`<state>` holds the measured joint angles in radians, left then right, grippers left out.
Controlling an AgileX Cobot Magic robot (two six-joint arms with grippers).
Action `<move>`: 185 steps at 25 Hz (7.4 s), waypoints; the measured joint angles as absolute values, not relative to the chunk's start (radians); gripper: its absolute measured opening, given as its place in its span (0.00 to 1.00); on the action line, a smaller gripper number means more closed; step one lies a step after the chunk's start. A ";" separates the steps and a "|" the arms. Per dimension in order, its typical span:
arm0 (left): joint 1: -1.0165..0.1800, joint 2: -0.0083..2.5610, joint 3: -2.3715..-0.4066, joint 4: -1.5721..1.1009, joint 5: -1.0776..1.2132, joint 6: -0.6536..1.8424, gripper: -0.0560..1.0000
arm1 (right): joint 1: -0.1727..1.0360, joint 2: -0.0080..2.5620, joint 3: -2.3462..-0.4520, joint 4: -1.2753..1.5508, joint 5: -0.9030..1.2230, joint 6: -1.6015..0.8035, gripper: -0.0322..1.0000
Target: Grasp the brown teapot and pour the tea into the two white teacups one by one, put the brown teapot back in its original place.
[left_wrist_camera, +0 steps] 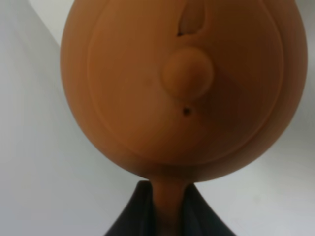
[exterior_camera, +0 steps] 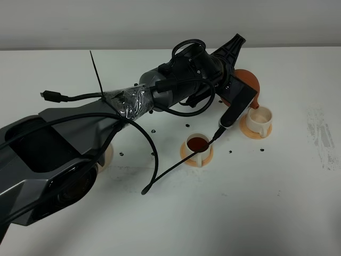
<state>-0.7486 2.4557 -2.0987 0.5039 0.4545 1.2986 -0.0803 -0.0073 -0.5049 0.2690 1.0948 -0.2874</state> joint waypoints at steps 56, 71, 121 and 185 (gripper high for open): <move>-0.787 2.484 -2.099 0.861 0.246 1.299 0.17 | -0.080 -0.007 -0.505 0.269 1.095 -0.287 0.25; -0.787 2.485 -2.088 0.912 0.226 1.299 0.17 | -0.080 -0.007 -0.505 0.269 1.095 -0.287 0.25; -0.787 2.485 -2.087 0.943 0.180 1.401 0.17 | -0.080 -0.007 -0.505 0.269 1.095 -0.287 0.25; -0.787 2.484 -2.058 0.965 0.083 1.469 0.17 | -0.080 -0.007 -0.505 0.269 1.095 -0.284 0.25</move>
